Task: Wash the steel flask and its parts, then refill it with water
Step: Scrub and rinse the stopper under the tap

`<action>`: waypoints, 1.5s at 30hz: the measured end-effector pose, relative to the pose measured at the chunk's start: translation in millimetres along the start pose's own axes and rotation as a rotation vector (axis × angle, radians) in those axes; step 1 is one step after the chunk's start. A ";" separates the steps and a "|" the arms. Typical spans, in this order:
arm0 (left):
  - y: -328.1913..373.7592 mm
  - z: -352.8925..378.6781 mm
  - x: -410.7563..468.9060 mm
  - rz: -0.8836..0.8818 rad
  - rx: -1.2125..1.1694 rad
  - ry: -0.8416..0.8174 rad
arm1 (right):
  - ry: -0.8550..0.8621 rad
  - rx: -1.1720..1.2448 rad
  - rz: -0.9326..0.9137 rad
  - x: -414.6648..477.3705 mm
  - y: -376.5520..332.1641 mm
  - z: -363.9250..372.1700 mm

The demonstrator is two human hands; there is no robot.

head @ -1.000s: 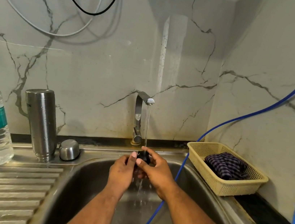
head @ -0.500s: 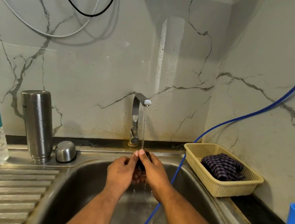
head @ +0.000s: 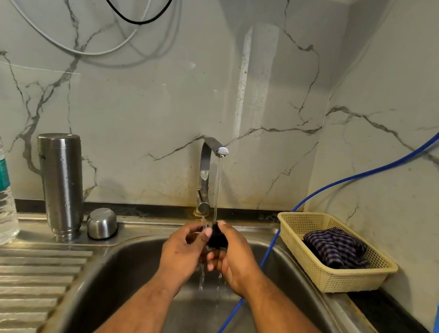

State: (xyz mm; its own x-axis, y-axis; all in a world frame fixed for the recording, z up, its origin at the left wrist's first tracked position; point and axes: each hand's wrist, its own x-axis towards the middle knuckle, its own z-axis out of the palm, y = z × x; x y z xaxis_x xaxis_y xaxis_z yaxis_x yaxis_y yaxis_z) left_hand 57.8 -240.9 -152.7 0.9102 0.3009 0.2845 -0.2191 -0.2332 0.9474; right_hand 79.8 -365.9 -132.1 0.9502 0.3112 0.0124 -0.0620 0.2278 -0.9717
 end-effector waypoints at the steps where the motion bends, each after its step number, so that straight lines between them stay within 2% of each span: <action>1: -0.7 0.6 0.1 -0.038 -0.004 0.032 | -0.016 -0.045 -0.019 -0.9 0.6 0.1; 5: 1.8 -1.5 -2.9 -0.119 -0.057 0.051 | -0.021 -0.132 -0.086 -2.2 3.8 -0.7; 11: 4.3 1.1 -2.3 -0.107 -0.199 -0.027 | 0.094 -0.211 -0.181 -0.8 3.0 -4.8; 17: 8.5 -1.1 -3.5 -0.204 -0.276 -0.063 | 0.209 -0.502 -0.292 -0.5 0.7 -2.5; 19: 8.8 -1.2 -3.2 -0.183 -0.284 -0.066 | 0.250 -0.620 -0.339 1.0 1.6 -3.5; 24: 11.3 3.3 -2.0 -0.140 -0.281 -0.034 | 0.231 -0.787 -0.391 3.7 3.9 -7.9; 29: 13.7 1.7 -0.4 -0.259 -0.470 -0.008 | 0.161 -0.603 -0.382 0.4 -1.8 -9.1; 32: 15.8 2.6 -3.0 -0.246 -0.453 -0.061 | 0.145 -0.548 -0.366 -1.4 -3.7 -11.4; 37: 15.6 4.6 -4.4 -0.183 -0.381 -0.074 | 0.140 -0.588 -0.371 2.5 -1.6 -13.3; 42: 12.9 -0.1 -4.6 -0.211 -0.471 -0.103 | 0.166 -0.557 -0.375 2.8 -2.4 -14.7; 45: 14.6 -2.8 -5.7 -0.179 -0.446 -0.141 | 0.217 -0.508 -0.375 6.2 -1.3 -14.6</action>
State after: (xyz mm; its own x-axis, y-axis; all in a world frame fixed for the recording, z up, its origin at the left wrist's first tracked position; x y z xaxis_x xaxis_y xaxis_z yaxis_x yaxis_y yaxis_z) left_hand 48.5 -243.4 -140.1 0.9792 0.1647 0.1188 -0.1564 0.2384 0.9585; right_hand 90.2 -377.7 -134.2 0.9227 0.0912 0.3747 0.3855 -0.1954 -0.9018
